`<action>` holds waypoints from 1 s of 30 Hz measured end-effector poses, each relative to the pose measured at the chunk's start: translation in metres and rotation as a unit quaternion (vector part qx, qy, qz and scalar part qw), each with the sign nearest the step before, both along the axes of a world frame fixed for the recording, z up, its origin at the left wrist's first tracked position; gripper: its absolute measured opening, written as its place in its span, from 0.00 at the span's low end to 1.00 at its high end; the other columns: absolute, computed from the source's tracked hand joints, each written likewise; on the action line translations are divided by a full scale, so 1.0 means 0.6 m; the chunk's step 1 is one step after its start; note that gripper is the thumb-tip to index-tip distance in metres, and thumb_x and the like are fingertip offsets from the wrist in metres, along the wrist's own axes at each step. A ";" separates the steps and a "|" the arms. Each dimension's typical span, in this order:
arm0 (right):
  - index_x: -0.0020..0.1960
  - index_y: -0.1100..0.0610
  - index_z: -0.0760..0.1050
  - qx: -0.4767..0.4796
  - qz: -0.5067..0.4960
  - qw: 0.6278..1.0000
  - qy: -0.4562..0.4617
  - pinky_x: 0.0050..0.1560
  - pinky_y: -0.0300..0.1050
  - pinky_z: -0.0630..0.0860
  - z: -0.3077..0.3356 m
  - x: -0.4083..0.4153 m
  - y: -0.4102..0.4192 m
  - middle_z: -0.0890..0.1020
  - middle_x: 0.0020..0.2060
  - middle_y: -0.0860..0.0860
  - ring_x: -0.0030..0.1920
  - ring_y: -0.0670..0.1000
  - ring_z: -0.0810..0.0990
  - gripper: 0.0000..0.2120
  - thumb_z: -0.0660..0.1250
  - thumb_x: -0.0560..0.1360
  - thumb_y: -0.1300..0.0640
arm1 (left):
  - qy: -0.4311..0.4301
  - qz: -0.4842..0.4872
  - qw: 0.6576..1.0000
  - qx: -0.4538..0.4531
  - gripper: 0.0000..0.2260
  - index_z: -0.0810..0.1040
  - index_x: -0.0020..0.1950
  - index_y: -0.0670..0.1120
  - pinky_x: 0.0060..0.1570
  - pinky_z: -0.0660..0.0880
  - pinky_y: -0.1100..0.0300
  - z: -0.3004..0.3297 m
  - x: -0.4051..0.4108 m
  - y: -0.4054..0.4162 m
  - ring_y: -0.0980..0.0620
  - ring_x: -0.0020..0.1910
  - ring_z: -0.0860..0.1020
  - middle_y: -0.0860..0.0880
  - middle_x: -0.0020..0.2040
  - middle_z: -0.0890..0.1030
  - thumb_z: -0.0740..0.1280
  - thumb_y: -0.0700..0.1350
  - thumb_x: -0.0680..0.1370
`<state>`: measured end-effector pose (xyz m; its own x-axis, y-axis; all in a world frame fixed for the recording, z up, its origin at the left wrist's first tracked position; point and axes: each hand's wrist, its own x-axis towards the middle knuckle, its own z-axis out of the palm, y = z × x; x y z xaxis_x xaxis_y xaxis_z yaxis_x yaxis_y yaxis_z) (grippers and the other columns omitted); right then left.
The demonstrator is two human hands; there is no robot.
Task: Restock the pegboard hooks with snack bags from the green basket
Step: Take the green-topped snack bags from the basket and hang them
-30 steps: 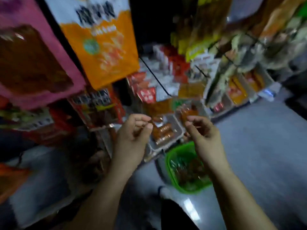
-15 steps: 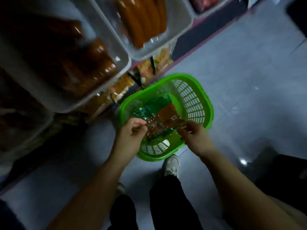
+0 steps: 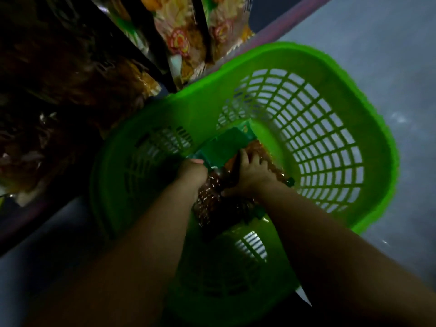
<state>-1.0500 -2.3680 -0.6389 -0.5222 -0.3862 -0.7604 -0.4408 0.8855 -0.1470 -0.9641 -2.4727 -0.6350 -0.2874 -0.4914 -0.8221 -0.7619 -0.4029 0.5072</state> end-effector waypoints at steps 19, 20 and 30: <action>0.59 0.62 0.76 -0.222 -0.313 0.923 -0.019 0.37 0.39 0.75 0.079 -0.132 0.092 0.81 0.49 0.58 0.38 0.51 0.78 0.13 0.66 0.77 0.57 | 0.036 0.093 0.991 0.086 0.25 0.66 0.70 0.40 0.64 0.70 0.52 -0.012 -0.045 0.067 0.44 0.64 0.73 0.41 0.65 0.75 0.69 0.44 0.76; 0.59 0.62 0.76 -0.218 -0.323 0.921 -0.004 0.40 0.41 0.75 0.078 -0.136 0.095 0.81 0.50 0.58 0.39 0.52 0.78 0.13 0.66 0.77 0.57 | 0.034 0.109 0.990 0.087 0.21 0.70 0.67 0.39 0.62 0.71 0.52 -0.013 -0.049 0.069 0.44 0.64 0.74 0.40 0.64 0.76 0.68 0.44 0.76; 0.59 0.62 0.76 -0.167 -0.286 0.934 0.136 0.47 0.51 0.73 0.061 -0.150 0.102 0.80 0.55 0.63 0.55 0.63 0.78 0.14 0.64 0.76 0.57 | 0.024 0.127 0.988 -0.088 0.08 0.76 0.55 0.41 0.48 0.74 0.55 -0.024 -0.017 0.051 0.46 0.51 0.77 0.42 0.55 0.78 0.63 0.36 0.78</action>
